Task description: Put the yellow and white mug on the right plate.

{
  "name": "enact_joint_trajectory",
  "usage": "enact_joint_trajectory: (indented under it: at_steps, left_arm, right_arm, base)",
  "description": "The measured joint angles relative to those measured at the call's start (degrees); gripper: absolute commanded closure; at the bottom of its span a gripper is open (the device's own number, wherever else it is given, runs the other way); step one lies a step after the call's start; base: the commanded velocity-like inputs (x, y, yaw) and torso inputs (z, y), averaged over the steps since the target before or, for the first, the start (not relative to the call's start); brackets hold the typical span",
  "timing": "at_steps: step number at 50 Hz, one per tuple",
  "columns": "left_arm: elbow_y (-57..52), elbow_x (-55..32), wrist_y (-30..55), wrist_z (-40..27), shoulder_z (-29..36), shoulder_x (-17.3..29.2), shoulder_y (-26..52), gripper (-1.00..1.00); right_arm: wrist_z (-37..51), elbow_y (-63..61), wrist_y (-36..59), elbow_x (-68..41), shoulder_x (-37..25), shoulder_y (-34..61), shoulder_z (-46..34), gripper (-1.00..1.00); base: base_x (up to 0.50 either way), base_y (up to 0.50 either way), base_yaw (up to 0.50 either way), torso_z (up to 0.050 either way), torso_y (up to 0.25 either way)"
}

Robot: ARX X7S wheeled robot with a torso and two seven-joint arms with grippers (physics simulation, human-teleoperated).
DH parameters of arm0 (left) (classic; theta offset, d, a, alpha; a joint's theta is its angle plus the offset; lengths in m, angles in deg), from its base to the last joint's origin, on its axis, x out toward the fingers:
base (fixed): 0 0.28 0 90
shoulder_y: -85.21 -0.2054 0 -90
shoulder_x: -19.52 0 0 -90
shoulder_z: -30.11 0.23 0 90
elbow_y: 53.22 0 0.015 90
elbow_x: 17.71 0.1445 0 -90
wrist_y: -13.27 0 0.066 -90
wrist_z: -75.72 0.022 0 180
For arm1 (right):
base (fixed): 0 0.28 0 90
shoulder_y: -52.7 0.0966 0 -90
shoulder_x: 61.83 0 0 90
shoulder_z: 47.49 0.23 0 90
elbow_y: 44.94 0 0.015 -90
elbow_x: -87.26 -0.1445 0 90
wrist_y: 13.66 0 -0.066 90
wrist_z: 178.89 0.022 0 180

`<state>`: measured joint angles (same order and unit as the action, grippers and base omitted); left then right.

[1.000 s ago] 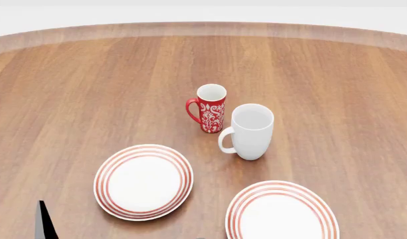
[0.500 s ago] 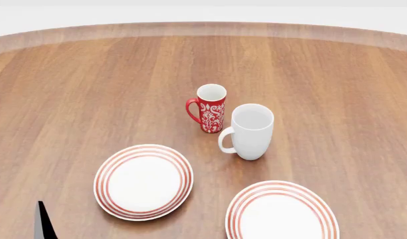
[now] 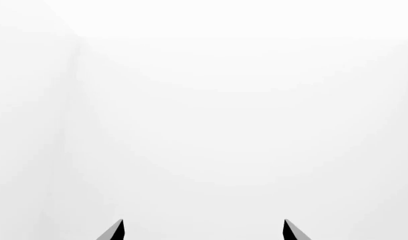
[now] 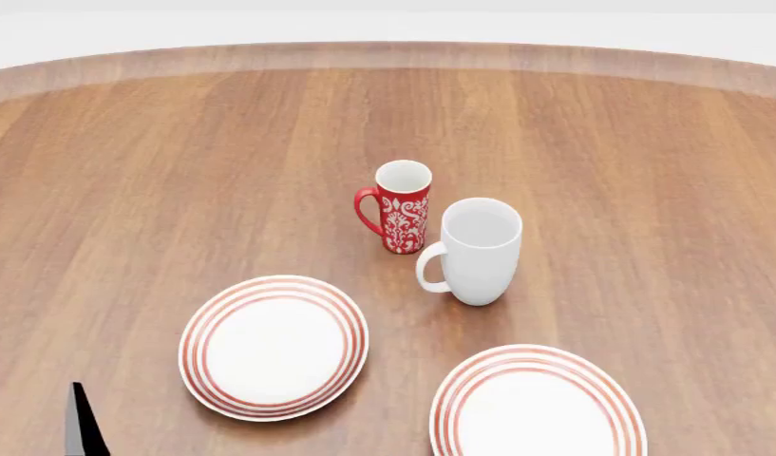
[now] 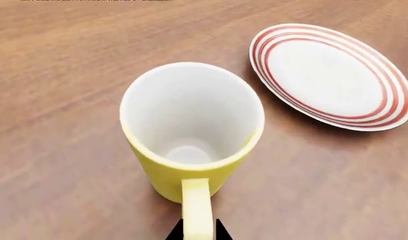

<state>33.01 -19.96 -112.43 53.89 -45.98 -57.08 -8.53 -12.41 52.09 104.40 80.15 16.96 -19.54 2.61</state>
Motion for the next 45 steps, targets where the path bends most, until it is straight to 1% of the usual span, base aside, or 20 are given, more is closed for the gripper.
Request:
enact_joint_trajectory:
  at_steps: [15,29,37,45]
  left_arm:
    - [0.4,-0.2,0.3,-0.4,0.3,0.2,0.3,-1.0]
    - [0.0,-0.1,0.8,-0.8,0.6,0.5,0.2,-1.0]
    - [-0.2,0.0,0.9,-1.0,0.9,0.7,0.1,-1.0]
    - [-0.1,0.0,1.0,-1.1,1.1,0.8,0.2,-1.0]
  right_arm:
    - [0.5,0.9,-0.9,-1.0,-0.2,0.6,0.0,1.0]
    - [2.3,-1.4,0.2,-2.5,-0.7,5.1,4.9,1.0]
    - [3.1,-3.8,2.2,-3.4,-2.8,7.7,8.1,1.0]
    - [3.7,-7.2,4.9,-4.0,-6.2,9.1,11.0,1.0]
  base:
    - [0.0,0.0,0.0,0.0,0.0]
    - [0.0,0.0,0.0,0.0,0.0]
    - [0.0,0.0,0.0,0.0,0.0]
    - [0.0,0.0,0.0,0.0,0.0]
